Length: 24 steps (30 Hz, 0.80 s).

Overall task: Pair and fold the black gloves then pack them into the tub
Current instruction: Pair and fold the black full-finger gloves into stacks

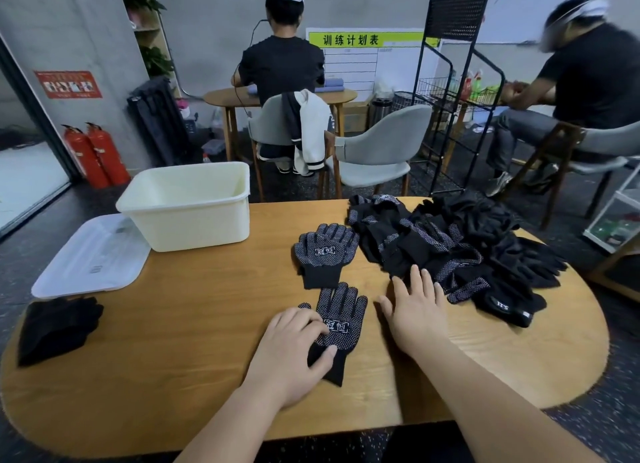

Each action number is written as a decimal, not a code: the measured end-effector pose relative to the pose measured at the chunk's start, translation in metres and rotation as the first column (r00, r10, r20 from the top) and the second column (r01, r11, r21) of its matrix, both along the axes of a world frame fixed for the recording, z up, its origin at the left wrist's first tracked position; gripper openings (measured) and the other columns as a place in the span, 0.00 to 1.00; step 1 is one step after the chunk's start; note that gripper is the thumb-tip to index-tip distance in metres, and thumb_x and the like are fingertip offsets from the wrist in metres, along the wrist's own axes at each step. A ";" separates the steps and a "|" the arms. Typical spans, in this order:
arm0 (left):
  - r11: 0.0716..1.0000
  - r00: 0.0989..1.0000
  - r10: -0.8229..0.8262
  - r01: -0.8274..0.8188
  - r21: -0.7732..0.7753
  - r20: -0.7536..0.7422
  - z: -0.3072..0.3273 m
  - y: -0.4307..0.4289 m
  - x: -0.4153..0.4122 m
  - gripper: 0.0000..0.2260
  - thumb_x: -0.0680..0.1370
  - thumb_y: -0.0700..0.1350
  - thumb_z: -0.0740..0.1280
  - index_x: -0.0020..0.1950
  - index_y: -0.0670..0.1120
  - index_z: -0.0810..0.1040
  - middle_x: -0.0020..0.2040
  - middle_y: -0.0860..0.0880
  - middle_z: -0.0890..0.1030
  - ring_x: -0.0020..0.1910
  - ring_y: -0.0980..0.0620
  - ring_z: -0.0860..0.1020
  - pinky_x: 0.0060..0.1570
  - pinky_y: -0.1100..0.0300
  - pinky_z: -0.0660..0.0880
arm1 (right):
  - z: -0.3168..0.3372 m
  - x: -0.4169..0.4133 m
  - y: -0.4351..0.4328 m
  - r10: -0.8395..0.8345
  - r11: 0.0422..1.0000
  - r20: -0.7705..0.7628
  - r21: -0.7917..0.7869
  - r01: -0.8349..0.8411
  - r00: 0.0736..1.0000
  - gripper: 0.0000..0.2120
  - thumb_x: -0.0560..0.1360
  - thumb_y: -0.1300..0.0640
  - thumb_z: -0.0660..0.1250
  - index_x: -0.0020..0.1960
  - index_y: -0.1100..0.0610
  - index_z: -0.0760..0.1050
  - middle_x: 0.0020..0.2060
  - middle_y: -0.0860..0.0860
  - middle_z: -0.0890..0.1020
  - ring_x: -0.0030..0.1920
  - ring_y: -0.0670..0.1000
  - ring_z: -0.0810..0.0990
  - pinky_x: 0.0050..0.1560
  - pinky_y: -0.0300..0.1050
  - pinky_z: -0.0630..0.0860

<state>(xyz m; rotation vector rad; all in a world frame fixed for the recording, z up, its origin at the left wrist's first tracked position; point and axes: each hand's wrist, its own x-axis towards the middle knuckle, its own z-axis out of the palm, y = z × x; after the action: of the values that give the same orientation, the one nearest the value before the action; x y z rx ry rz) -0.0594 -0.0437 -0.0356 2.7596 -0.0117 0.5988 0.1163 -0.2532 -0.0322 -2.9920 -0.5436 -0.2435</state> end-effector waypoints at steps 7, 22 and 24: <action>1.000 1.000 -0.004 0.004 -0.008 0.009 0.001 0.000 0.001 0.14 0.82 0.62 0.64 0.59 0.56 0.81 0.59 0.63 0.73 0.63 0.58 0.71 0.65 0.56 0.69 | 0.029 0.025 -0.006 0.014 0.991 0.007 -0.134 -0.013 1.000 0.37 0.84 0.33 0.46 0.83 0.56 0.60 0.85 0.55 0.50 0.84 0.61 0.44 0.82 0.62 0.47; 0.994 0.997 0.046 -0.040 -0.100 0.059 0.009 0.002 -0.006 0.22 0.83 0.57 0.63 0.75 0.51 0.72 0.72 0.55 0.69 0.71 0.55 0.70 0.72 0.55 0.68 | 0.149 0.018 0.023 0.388 0.672 -0.012 0.688 -0.274 0.922 0.11 0.79 0.61 0.73 0.54 0.46 0.86 0.46 0.38 0.86 0.47 0.40 0.84 0.52 0.40 0.81; 0.987 0.989 0.121 -0.111 -0.120 0.082 0.011 0.000 -0.009 0.23 0.84 0.56 0.61 0.77 0.50 0.69 0.75 0.54 0.68 0.74 0.54 0.68 0.75 0.56 0.66 | 0.160 0.009 0.035 0.460 0.607 -0.052 0.747 -0.271 0.886 0.13 0.79 0.62 0.74 0.54 0.44 0.86 0.46 0.38 0.87 0.49 0.40 0.85 0.56 0.44 0.82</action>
<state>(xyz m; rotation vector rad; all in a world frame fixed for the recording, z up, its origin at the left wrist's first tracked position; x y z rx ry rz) -0.0687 -0.0436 -0.0242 2.6339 0.1599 0.7284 0.1251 -0.2185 0.1273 -2.0290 -0.7943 -0.0331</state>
